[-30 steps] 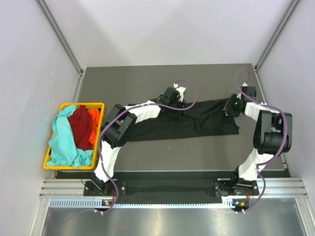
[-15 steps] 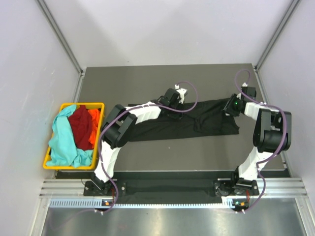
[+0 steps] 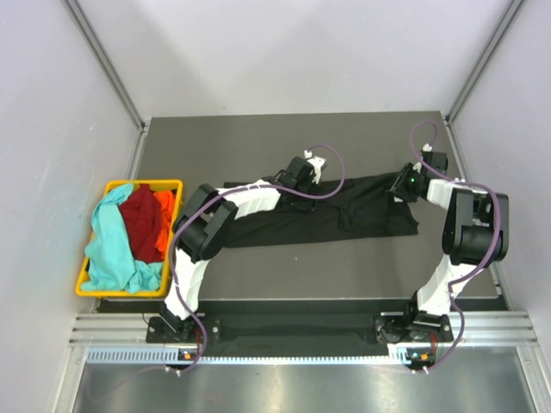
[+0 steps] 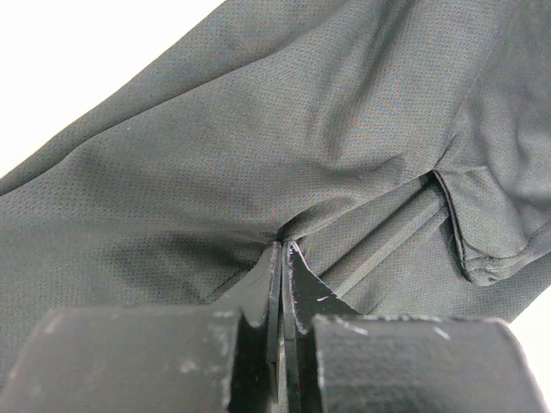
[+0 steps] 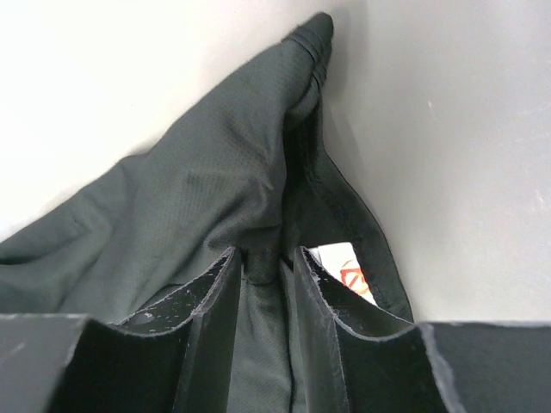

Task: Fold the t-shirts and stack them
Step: Fold the tshirt

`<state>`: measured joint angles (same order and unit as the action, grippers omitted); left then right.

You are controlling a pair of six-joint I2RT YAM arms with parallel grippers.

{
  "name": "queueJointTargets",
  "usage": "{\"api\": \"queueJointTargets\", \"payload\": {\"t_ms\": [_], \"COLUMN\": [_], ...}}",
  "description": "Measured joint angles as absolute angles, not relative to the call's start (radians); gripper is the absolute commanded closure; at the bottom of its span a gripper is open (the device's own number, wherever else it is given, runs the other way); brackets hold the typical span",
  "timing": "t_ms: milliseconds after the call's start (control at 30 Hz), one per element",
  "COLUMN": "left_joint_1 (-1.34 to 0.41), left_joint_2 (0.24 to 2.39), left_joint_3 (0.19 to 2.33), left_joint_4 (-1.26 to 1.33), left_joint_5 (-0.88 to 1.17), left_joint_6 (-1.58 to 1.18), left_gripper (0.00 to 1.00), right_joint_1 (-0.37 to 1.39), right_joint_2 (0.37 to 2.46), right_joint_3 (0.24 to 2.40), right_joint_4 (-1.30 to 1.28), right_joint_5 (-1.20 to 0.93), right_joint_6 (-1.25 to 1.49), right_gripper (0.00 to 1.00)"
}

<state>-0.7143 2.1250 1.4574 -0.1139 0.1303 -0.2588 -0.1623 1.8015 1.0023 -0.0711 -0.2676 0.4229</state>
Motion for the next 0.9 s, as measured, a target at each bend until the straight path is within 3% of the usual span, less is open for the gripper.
{"api": "queueJointTargets", "payload": {"t_ms": [167, 300, 433, 900], "left_joint_1": [-0.715, -0.716, -0.716, -0.718], "left_joint_2": [2.123, 2.123, 2.123, 2.113], "left_joint_3": [1.456, 1.455, 1.455, 1.449], "left_joint_4": [-0.117, -0.117, -0.117, -0.130], "left_joint_5": [0.120, 0.118, 0.118, 0.084], "left_joint_6": [-0.259, -0.259, -0.259, -0.263], "left_gripper": [1.00, 1.00, 1.00, 1.00], "right_joint_1": [-0.162, -0.162, -0.162, -0.162], "right_joint_2": [1.811, 1.818, 1.829, 1.779], "right_joint_3": [1.004, 1.008, 1.018, 1.031], "right_joint_4": [-0.049, -0.047, -0.055, -0.142], "right_joint_5": [-0.286, -0.291, -0.290, -0.259], "right_joint_6": [0.424, 0.424, 0.427, 0.430], "right_gripper": [0.68, 0.76, 1.00, 1.00]}}
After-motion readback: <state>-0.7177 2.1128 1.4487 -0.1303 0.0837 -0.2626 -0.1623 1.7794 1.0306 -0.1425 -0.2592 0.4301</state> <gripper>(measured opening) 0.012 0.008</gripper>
